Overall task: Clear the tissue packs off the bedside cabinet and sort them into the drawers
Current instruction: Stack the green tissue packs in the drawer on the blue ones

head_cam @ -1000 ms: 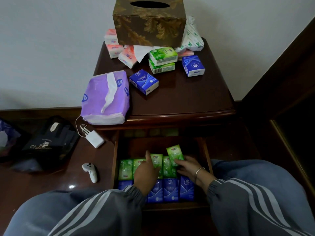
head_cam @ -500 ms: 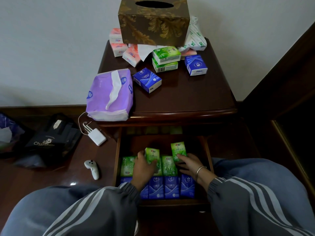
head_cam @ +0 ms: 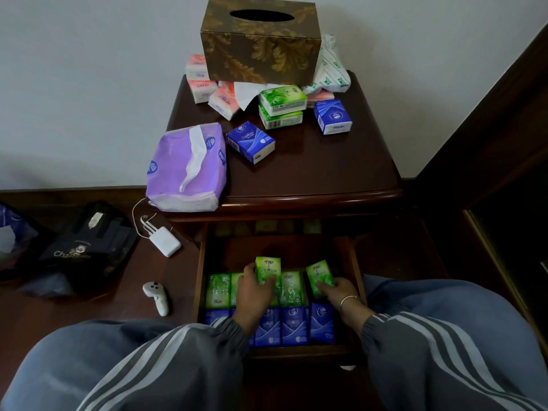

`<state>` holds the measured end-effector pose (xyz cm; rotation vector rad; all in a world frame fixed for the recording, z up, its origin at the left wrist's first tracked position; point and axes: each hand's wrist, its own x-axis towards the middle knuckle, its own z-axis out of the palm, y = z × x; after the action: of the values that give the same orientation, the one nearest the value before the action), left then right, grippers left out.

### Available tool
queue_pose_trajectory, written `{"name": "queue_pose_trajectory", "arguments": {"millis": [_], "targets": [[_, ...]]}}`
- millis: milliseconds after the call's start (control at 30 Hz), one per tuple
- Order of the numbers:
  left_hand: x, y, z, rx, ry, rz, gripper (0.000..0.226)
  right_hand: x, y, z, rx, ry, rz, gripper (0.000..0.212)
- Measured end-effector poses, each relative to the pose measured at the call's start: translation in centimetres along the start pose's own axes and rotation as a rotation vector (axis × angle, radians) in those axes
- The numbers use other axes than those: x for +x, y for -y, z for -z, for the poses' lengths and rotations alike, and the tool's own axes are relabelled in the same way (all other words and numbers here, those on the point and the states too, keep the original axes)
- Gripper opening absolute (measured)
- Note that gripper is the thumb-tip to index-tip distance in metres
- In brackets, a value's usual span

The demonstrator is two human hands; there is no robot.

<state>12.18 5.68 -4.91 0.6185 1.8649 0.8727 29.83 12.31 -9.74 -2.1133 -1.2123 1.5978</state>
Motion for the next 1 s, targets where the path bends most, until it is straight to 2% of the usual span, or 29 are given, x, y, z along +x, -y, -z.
{"name": "queue_pose_trajectory", "arguments": {"millis": [67, 133, 233, 400, 467, 567, 700, 800, 833, 900, 967, 1000], "targets": [[-0.1, 0.2, -0.2, -0.022, 0.011, 0.013, 0.054, -0.2, -0.2, -0.3, -0.141, -0.008, 0.052, 0.043], [-0.1, 0.4, -0.2, -0.037, 0.021, 0.023, 0.055, -0.3, -0.1, -0.3, -0.361, 0.004, 0.103, 0.038], [0.0, 0.6, 0.0, -0.062, 0.031, 0.037, 0.054, -0.7, 0.1, -0.6, -0.555, 0.059, 0.125, 0.033], [-0.1, 0.7, -0.1, -0.062, 0.051, 0.037, 0.056, -0.8, 0.4, 0.0, -0.479, 0.093, 0.089, 0.033], [-0.1, 0.6, -0.2, -0.061, 0.062, 0.024, 0.055, -0.9, 0.5, 0.6, -0.455, 0.115, -0.034, 0.039], [-0.2, 0.5, -0.4, -0.079, 0.086, 0.013, 0.055, -1.6, 0.6, 1.0, -0.391, 0.244, -0.232, 0.037], [-0.6, 0.1, -0.4, -0.109, 0.105, 0.021, 0.057, -2.5, 0.7, 0.7, -0.431, 0.294, -0.197, 0.042], [-1.0, -0.2, -0.5, -0.108, 0.121, 0.002, 0.056, -3.2, 1.6, 1.0, -0.595, 0.285, -0.095, 0.042], [-1.1, -0.1, -0.7, -0.102, 0.133, -0.009, 0.055, -3.4, 2.2, 1.2, -0.571, 0.225, -0.022, 0.041], [-1.6, 0.0, -1.3, -0.087, 0.173, -0.035, 0.048, -3.7, 3.3, 1.2, -0.292, 0.169, 0.080, 0.036], [-2.1, 0.1, -2.0, -0.063, 0.217, -0.073, 0.046, -4.3, 4.4, 0.8, -0.013, 0.244, 0.106, 0.030], [-2.3, 0.2, -2.2, -0.058, 0.244, -0.093, 0.047, -4.4, 4.6, 0.8, 0.022, 0.264, 0.125, 0.028]]}}
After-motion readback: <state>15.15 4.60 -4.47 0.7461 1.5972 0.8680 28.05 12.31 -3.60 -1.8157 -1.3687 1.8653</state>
